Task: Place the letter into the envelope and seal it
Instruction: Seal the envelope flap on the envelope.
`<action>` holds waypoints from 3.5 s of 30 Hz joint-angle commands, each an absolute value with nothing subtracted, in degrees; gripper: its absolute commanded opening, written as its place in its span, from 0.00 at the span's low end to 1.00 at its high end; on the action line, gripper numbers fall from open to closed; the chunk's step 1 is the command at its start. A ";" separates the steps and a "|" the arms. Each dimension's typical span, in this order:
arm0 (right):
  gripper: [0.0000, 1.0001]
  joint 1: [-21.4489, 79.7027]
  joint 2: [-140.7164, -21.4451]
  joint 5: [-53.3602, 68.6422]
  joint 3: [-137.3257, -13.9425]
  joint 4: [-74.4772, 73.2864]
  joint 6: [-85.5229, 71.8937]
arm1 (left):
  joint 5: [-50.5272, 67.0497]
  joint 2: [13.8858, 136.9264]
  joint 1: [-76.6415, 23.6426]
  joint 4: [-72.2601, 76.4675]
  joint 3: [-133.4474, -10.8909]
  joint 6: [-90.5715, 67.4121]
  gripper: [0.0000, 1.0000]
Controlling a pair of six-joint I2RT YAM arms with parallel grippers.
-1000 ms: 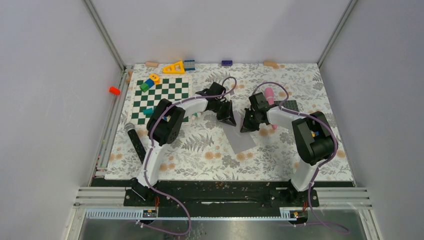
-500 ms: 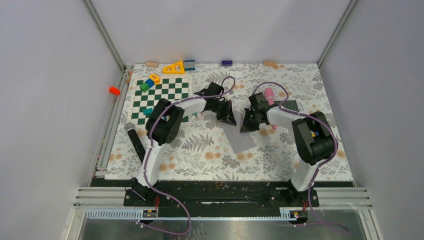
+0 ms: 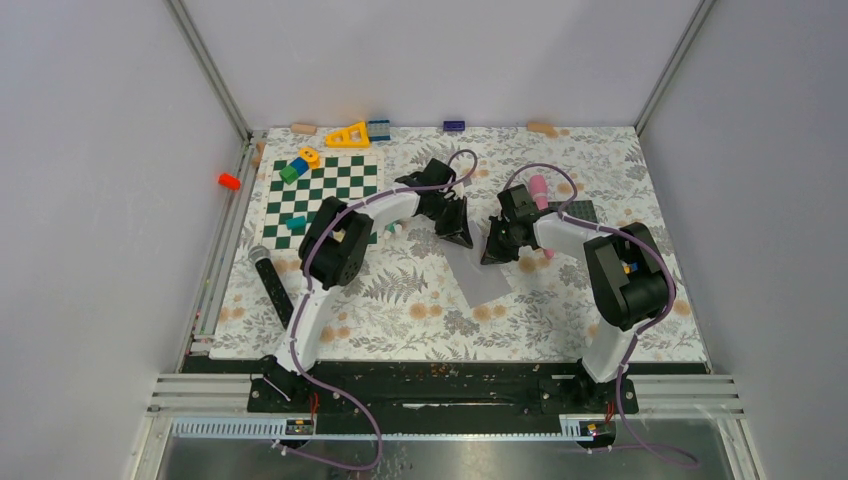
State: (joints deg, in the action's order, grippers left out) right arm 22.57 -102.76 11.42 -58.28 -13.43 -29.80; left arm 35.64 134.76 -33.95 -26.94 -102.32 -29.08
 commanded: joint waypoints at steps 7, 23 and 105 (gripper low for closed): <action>0.00 22.68 -105.29 5.71 -58.18 -16.36 -27.85 | 30.06 134.03 -36.16 -31.21 -101.18 -24.15 0.00; 0.00 22.70 -105.38 5.79 -58.28 -16.42 -28.03 | 28.79 130.87 -38.08 -31.35 -96.28 -20.13 0.00; 0.00 22.76 -105.56 7.55 -58.45 -16.51 -27.66 | 27.05 134.31 -37.79 -36.79 -102.90 -18.11 0.00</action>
State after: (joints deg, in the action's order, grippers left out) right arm 22.57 -103.09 11.55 -58.76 -13.87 -29.61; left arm 33.71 133.05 -38.83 -35.92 -102.41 -19.09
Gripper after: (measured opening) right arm 0.017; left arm 0.005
